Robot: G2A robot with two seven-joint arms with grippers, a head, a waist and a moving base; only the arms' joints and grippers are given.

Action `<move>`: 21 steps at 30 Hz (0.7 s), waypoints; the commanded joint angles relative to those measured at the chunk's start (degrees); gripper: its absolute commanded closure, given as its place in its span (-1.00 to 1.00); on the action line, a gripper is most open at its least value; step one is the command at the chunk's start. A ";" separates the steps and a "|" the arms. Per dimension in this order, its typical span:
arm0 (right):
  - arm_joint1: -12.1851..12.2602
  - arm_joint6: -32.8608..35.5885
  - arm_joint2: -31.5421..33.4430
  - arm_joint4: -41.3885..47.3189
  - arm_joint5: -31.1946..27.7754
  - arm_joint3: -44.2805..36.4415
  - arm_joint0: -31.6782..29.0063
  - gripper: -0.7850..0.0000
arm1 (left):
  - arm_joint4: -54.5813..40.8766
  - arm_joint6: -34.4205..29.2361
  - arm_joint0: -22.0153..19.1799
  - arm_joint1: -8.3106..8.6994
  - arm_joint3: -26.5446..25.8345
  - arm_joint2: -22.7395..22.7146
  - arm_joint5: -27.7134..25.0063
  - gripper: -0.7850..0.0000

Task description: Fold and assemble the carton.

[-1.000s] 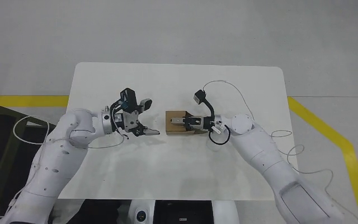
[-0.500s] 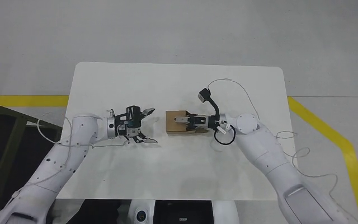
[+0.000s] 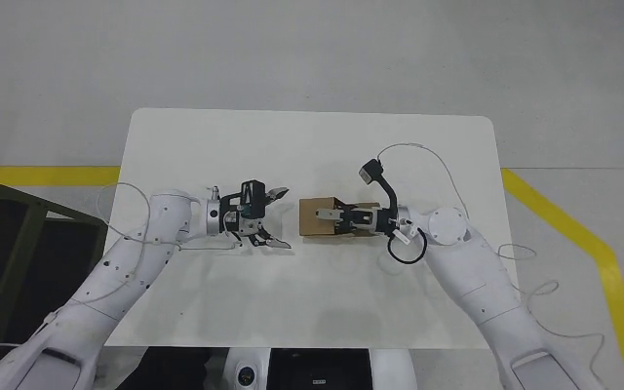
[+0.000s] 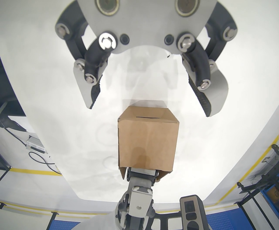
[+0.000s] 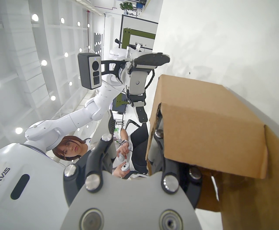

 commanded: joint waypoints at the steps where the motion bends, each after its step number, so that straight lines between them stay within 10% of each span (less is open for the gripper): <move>1: -0.34 0.05 -0.83 0.54 -0.44 0.95 0.61 0.15 | -1.72 -1.08 -0.31 -0.05 0.31 0.14 0.00 -1.00; 21: -1.97 1.42 -4.17 1.58 -1.86 7.54 3.52 0.14 | -11.17 -11.22 0.12 1.74 -3.76 0.97 0.00 -1.00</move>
